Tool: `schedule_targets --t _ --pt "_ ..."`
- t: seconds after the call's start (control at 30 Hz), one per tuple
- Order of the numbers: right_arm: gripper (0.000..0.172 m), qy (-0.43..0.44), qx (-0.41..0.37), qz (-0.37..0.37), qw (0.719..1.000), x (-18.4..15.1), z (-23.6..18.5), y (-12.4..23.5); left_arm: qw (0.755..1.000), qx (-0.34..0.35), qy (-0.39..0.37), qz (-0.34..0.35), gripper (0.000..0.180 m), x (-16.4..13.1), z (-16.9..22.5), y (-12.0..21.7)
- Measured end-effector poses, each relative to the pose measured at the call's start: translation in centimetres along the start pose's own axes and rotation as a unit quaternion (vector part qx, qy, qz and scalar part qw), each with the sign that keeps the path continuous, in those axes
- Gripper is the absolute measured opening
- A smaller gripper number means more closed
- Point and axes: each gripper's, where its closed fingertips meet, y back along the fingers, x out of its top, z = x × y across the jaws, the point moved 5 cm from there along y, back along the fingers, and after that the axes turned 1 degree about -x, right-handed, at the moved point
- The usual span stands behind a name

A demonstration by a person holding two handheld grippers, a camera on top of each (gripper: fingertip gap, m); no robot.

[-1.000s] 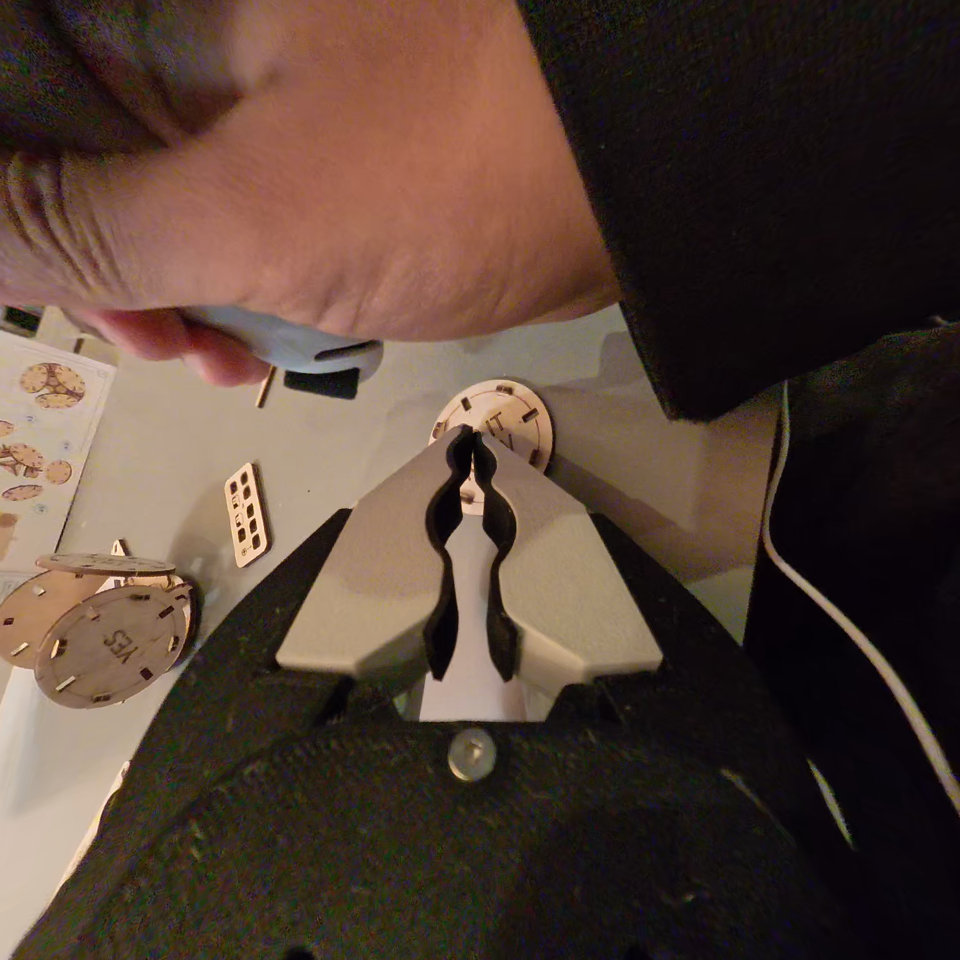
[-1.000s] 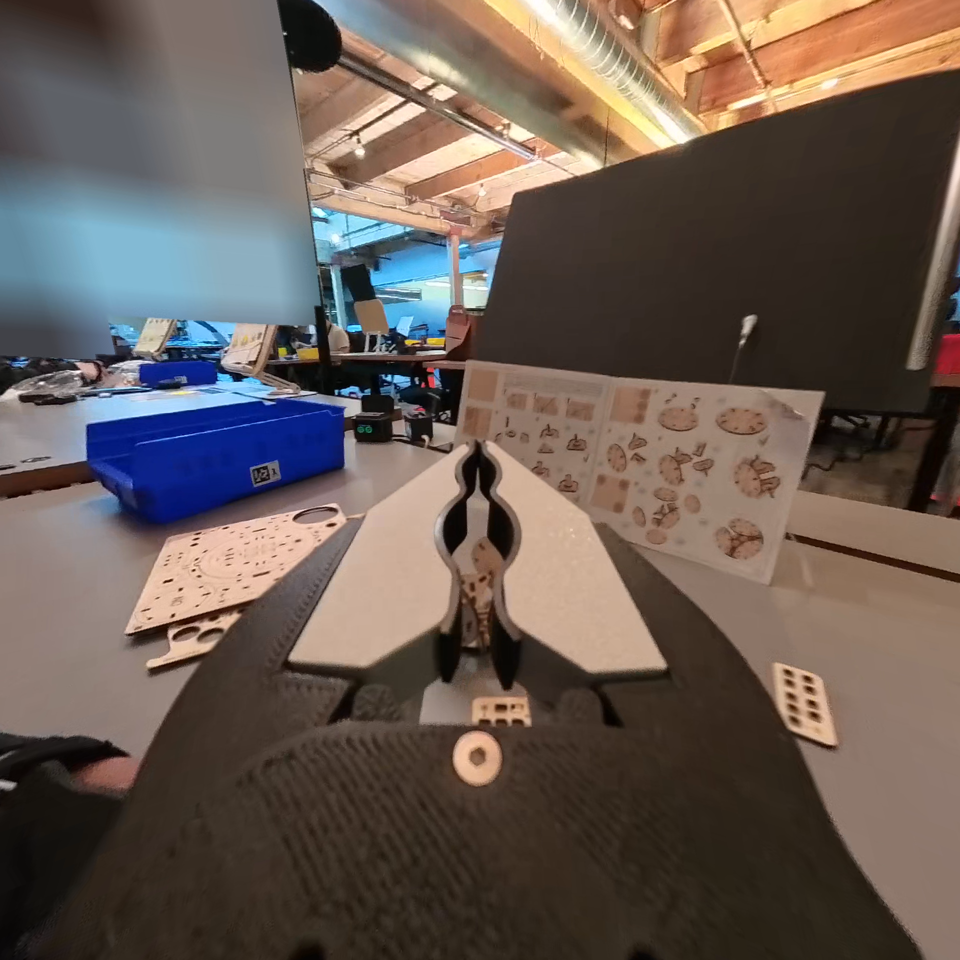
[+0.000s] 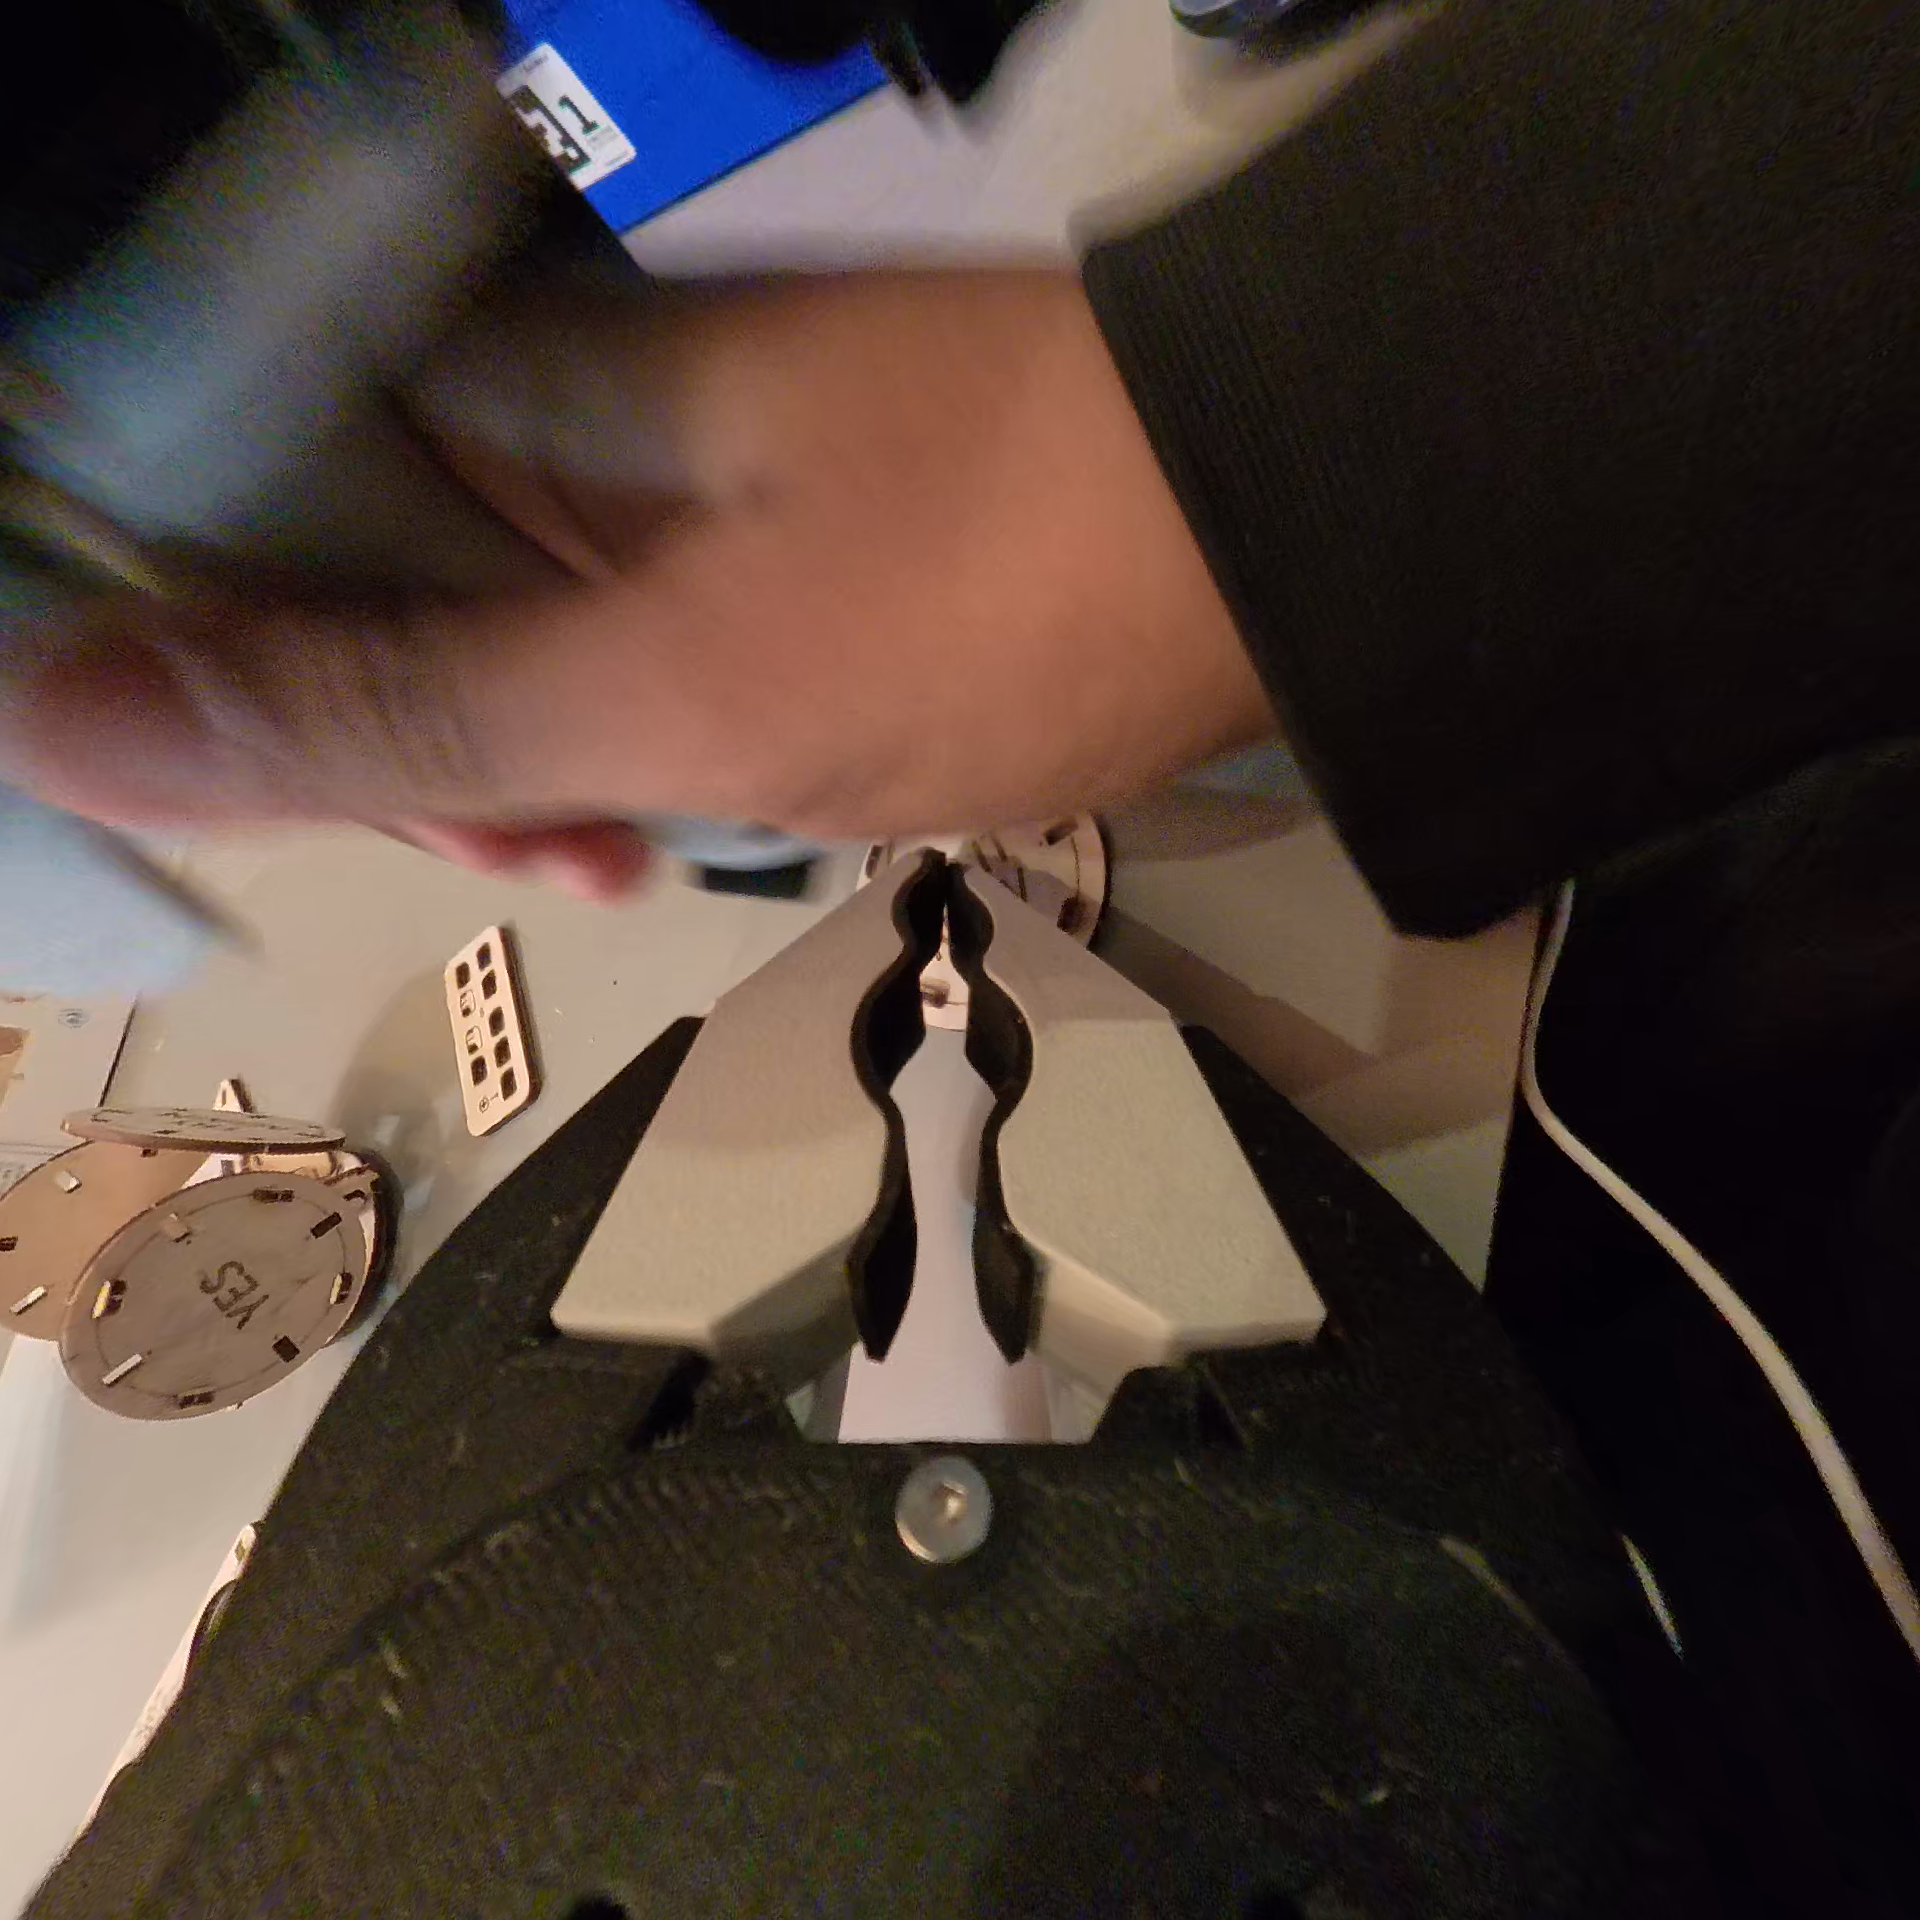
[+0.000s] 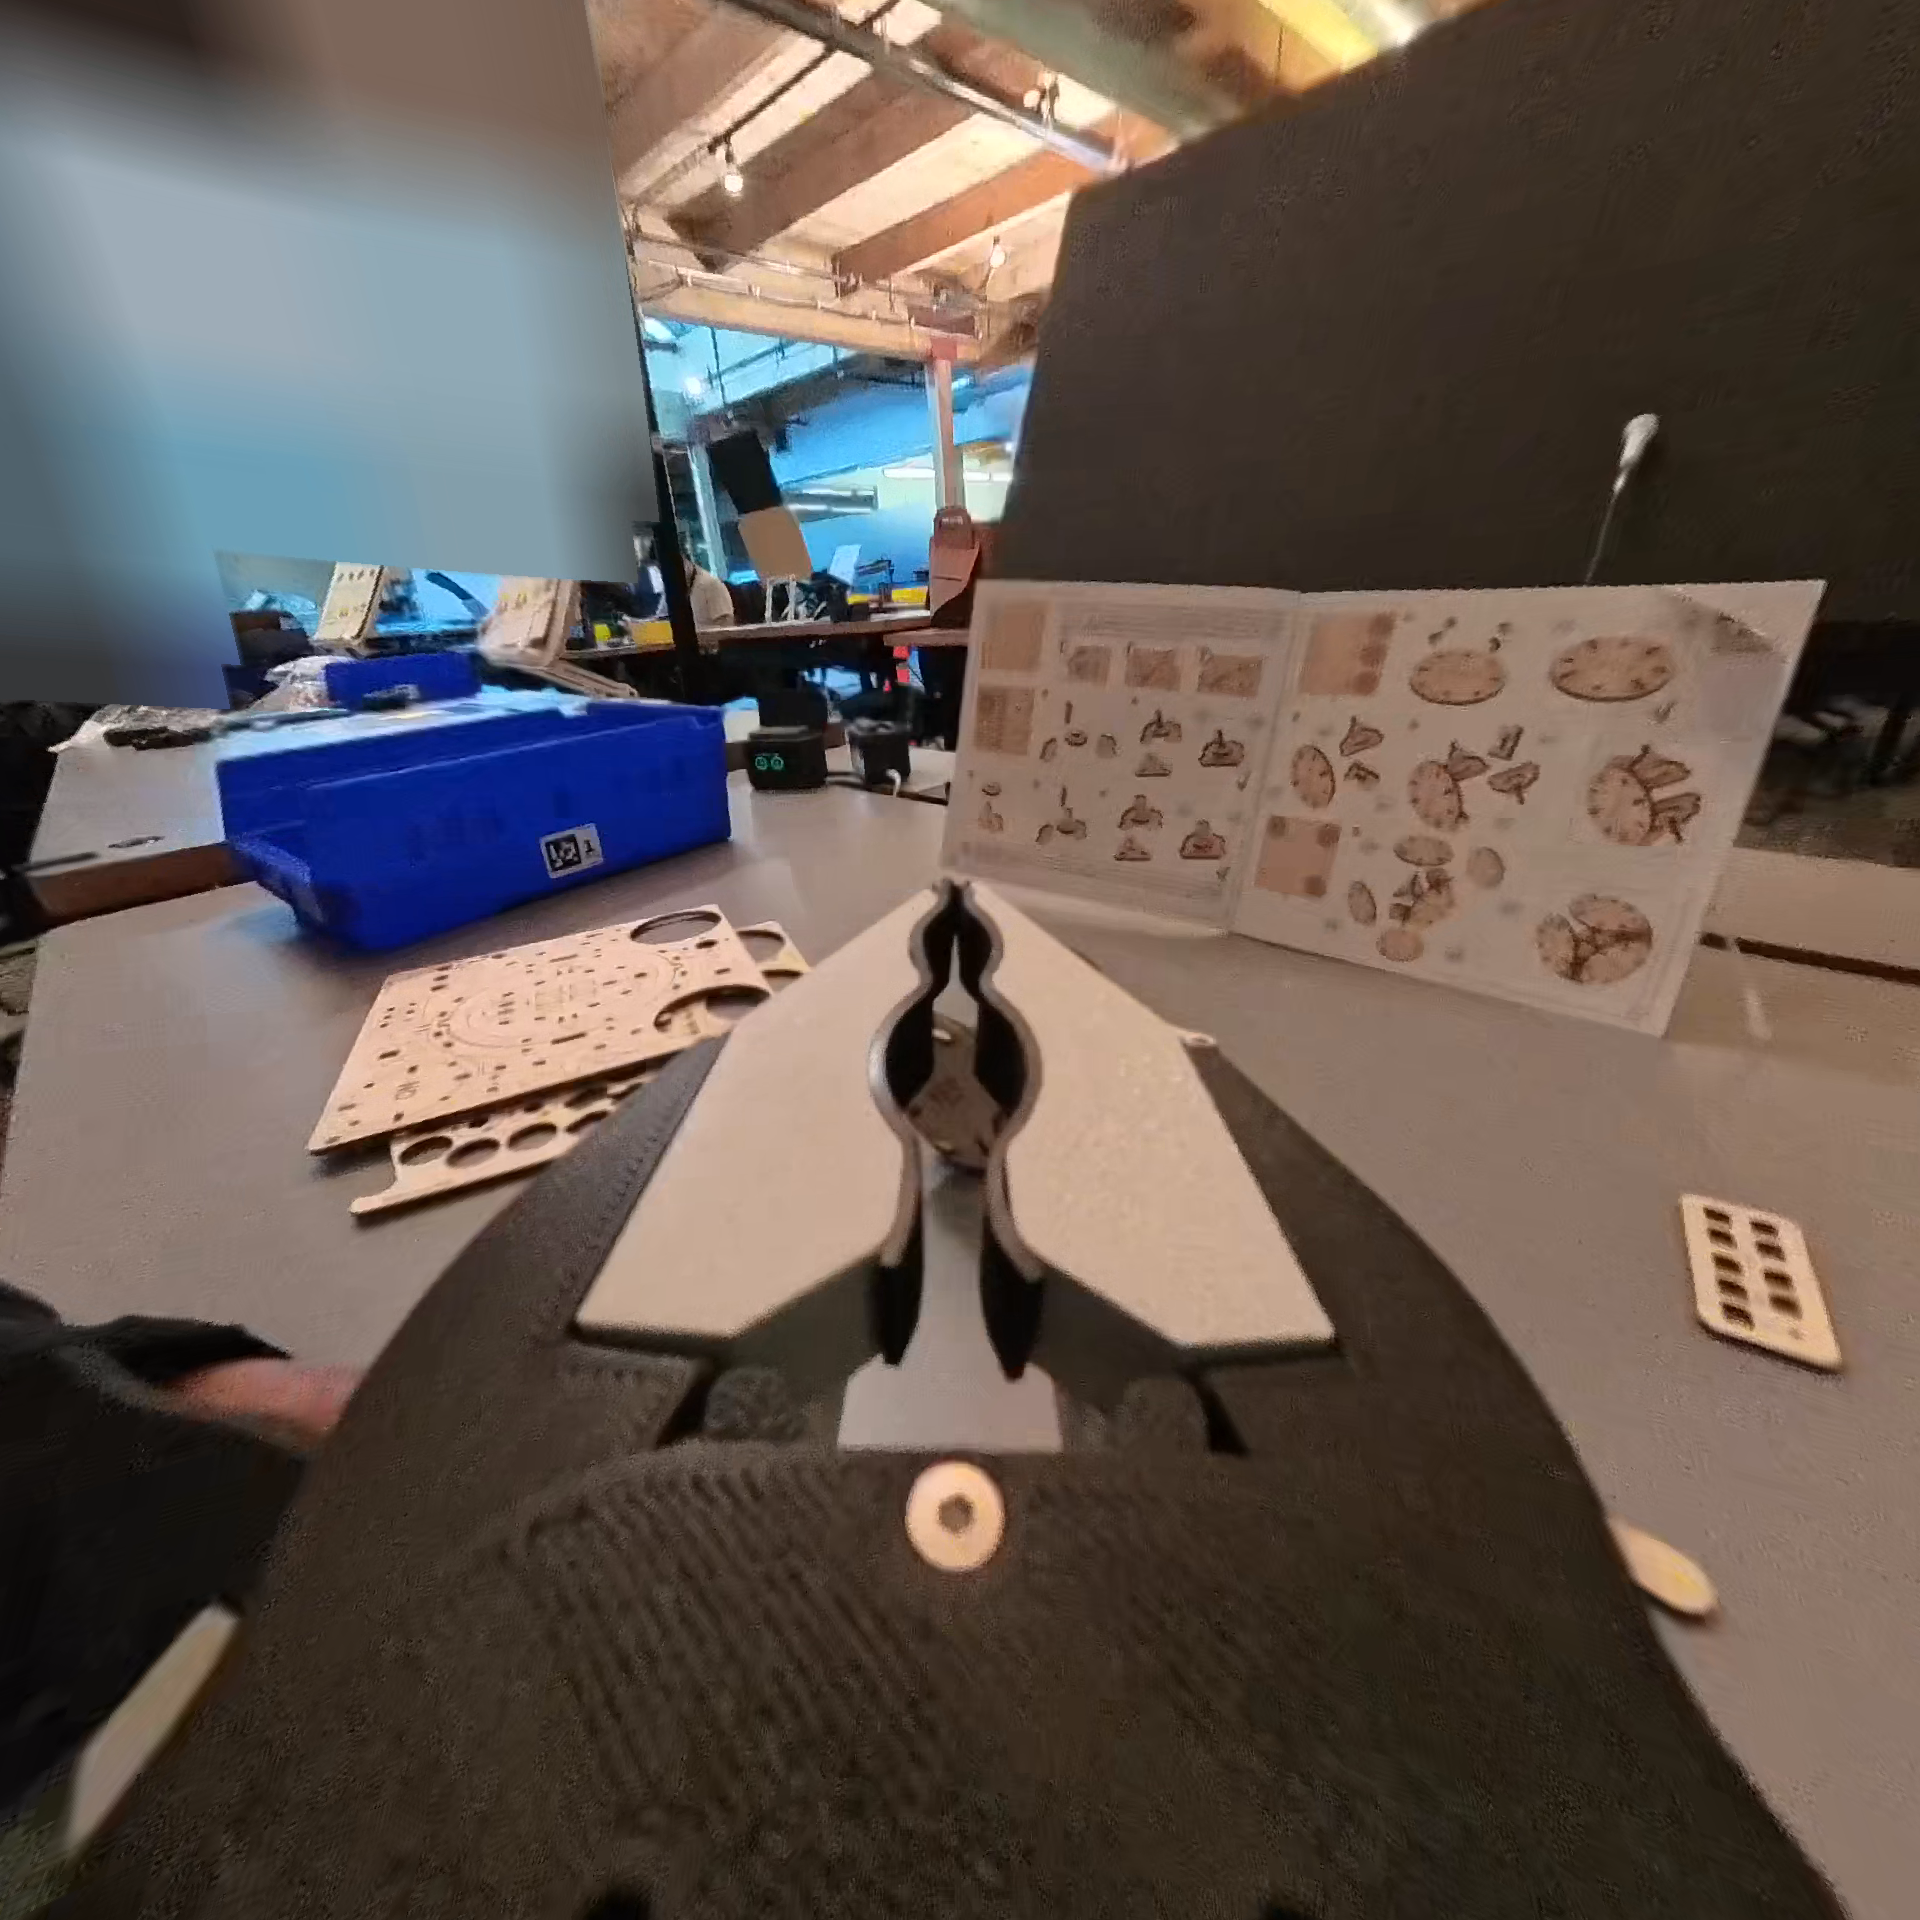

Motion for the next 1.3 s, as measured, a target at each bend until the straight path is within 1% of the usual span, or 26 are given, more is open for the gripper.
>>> schedule_targets --t 0.03,0.07,0.17,0.2,0.3,0.33,0.47,0.5,0.6,0.63,0.77,0.8,0.87,0.93,1.0,1.07,1.2,1.27,1.3 --pt "0.0 -0.001 0.007 -0.007 1.0 -0.5 -0.2 0.1 1.0 -0.001 0.001 0.0 0.0 0.0 0.0 0.0" --pt "0.0 0.003 -0.003 -0.001 1.0 -0.2 0.0 0.3 1.0 -0.001 0.001 0.0 0.0 0.0 0.0 0.0" --pt "0.0 0.011 -0.029 0.036 0.999 2.0 0.6 0.6 1.0 0.001 -0.001 0.0 0.0 0.0 0.0 0.0" --pt "0.0 0.011 -0.03 0.041 0.999 2.2 0.6 0.6 1.0 0.002 -0.002 0.0 0.0 0.0 0.1 0.0" --pt "0.0 0.007 -0.022 0.007 1.0 -0.1 0.3 0.7 1.0 0.0 0.0 0.0 0.0 0.0 0.0 0.0" --pt "0.0 0.004 -0.02 0.004 1.0 -0.2 0.2 0.8 1.0 -0.001 0.001 0.0 0.0 0.0 0.0 0.0" --pt "0.0 0.009 -0.034 0.044 0.998 2.4 0.7 0.8 1.0 0.001 -0.001 0.0 0.0 0.0 0.1 0.1" --pt "0.0 0.01 -0.032 0.046 0.998 2.5 0.7 0.7 1.0 0.002 -0.001 0.0 0.0 0.0 0.1 0.1" --pt "0.0 0.002 -0.015 0.007 1.0 -0.1 0.1 0.6 1.0 -0.001 0.001 0.0 0.0 0.0 0.1 0.1" --pt "0.0 0.003 -0.016 0.006 1.0 -0.2 0.1 0.8 1.0 -0.002 0.002 0.0 0.0 0.0 0.0 0.1" --pt "0.0 0.023 -0.055 0.01 0.998 2.2 1.4 2.5 1.0 0.0 0.0 0.0 0.0 0.0 0.1 0.1" --pt "0.006 0.026 -0.049 -0.004 0.998 2.4 1.6 3.0 1.0 0.0 0.0 0.0 0.0 0.0 0.1 0.1" --pt "0.035 0.022 -0.014 -0.06 0.998 1.8 1.5 4.1 1.0 0.0 0.0 0.0 0.0 0.0 0.1 0.1" --pt "0.07 0.011 -0.007 -0.121 0.993 0.9 1.7 5.6 1.0 0.01 0.005 -0.003 0.0 0.0 -0.2 0.1" --pt "0.07 0.005 0.005 -0.155 0.988 0.3 1.6 7.3 1.0 0.008 0.018 0.0 0.0 0.0 -0.4 0.2" --pt "0.066 -0.002 0.016 -0.164 0.986 0.1 1.2 8.8 0.999 0.005 0.045 0.024 0.0 0.2 -0.9 0.7" --pt "0.063 -0.001 0.047 -0.202 0.978 -0.8 -0.4 10.5 0.987 -0.018 0.144 0.063 0.0 0.0 -3.0 1.6" --pt "0.072 0.011 0.066 -0.241 0.968 -1.9 -1.3 10.9 0.974 -0.047 0.21 0.075 0.0 -0.5 -4.2 1.8" --pt "0.076 0.018 0.073 -0.265 0.961 -2.6 -1.7 11.1 0.963 -0.07 0.246 0.082 0.0 -0.8 -4.7 1.8"
